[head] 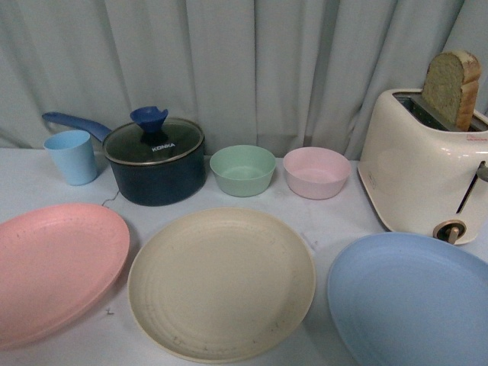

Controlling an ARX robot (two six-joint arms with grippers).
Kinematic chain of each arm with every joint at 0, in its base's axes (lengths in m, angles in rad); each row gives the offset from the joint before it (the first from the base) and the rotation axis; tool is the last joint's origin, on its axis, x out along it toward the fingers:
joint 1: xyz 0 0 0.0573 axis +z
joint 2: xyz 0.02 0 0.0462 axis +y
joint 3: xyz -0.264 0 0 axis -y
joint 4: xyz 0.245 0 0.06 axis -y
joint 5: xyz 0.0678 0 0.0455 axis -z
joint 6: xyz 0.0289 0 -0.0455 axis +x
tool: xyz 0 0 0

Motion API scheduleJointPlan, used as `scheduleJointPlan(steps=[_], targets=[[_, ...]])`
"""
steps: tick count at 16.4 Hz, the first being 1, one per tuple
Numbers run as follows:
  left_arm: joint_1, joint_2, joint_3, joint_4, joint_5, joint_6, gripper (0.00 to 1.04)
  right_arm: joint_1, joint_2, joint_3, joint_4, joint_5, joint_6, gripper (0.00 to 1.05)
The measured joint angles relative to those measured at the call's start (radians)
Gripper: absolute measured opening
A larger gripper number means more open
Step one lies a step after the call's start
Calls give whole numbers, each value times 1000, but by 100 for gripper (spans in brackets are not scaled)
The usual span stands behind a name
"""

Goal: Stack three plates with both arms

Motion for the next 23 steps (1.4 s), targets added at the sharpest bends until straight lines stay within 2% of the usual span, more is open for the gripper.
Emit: scheduleJointPlan(steps=[23], targets=[[0, 0, 0, 0, 0, 0, 98, 0, 0, 0, 0, 0, 0, 98]])
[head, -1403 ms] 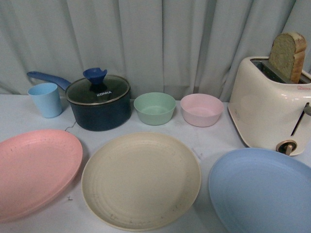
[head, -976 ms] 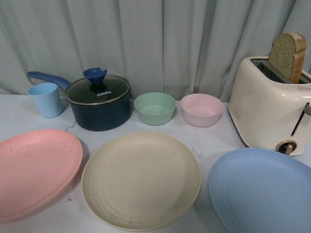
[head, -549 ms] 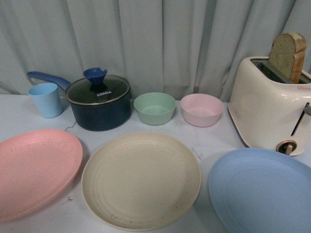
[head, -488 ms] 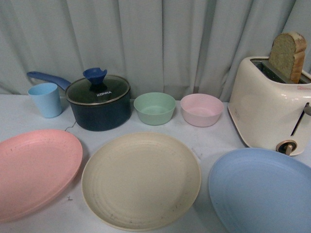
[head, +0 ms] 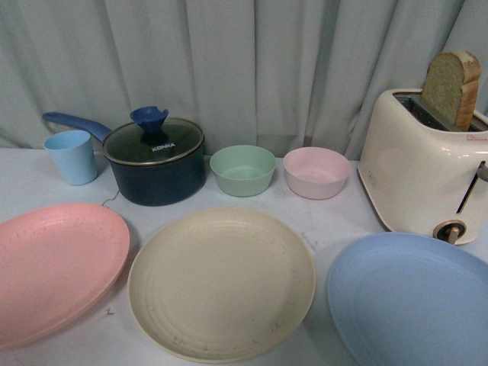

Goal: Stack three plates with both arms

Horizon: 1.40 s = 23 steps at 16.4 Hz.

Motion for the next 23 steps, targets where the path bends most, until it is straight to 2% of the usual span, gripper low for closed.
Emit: scheduleJointPlan(steps=[23], targets=[[0, 0, 0, 0, 0, 0, 98, 0, 0, 0, 0, 0, 0, 98]])
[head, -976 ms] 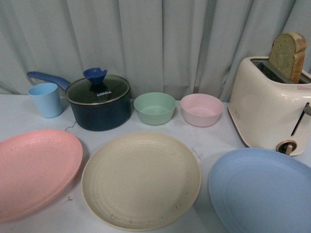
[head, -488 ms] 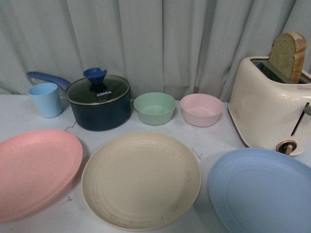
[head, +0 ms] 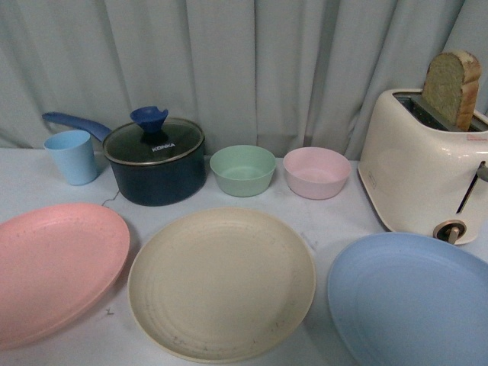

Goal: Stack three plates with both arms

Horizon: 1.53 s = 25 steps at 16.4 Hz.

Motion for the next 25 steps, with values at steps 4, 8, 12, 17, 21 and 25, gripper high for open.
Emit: scheduleJointPlan(steps=[4, 8, 12, 17, 21, 25], targets=[[-58, 113, 84, -213, -150, -60, 98, 0, 0, 0, 0, 1, 0, 98], [102, 489, 187, -4, -39, -77, 98, 0, 0, 0, 0, 1, 0, 98], [191, 669, 230, 159, 87, -64, 98, 0, 0, 0, 0, 1, 0, 98], [340, 1108, 403, 440, 252, 2, 98, 0, 0, 0, 1, 1, 0, 98], [417, 1621, 686, 456, 277, 177, 98, 0, 0, 0, 0, 1, 0, 98], [423, 1983, 776, 528, 284, 353, 98, 0, 0, 0, 0, 1, 0, 98]])
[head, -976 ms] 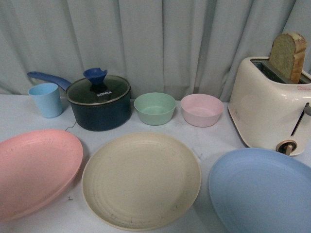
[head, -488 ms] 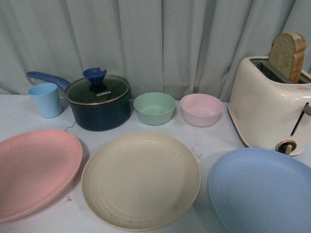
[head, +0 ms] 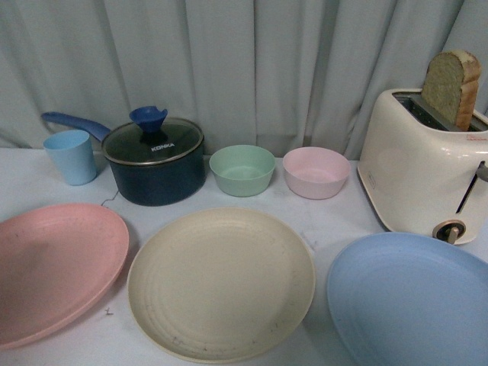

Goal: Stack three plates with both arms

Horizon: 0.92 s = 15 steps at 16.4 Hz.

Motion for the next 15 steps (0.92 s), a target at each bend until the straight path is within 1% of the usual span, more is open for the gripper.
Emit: scheduleJointPlan(steps=[1, 6, 10, 15], targets=[[14, 14, -7, 4, -7, -2, 98, 0, 0, 0, 0, 0, 0, 98], [30, 17, -26, 18, 0, -23, 98, 0, 0, 0, 0, 0, 0, 98], [28, 19, -58, 46, 29, -54, 98, 0, 0, 0, 0, 0, 0, 98], [42, 105, -79, 120, 2, -87, 98, 0, 0, 0, 0, 0, 0, 98]])
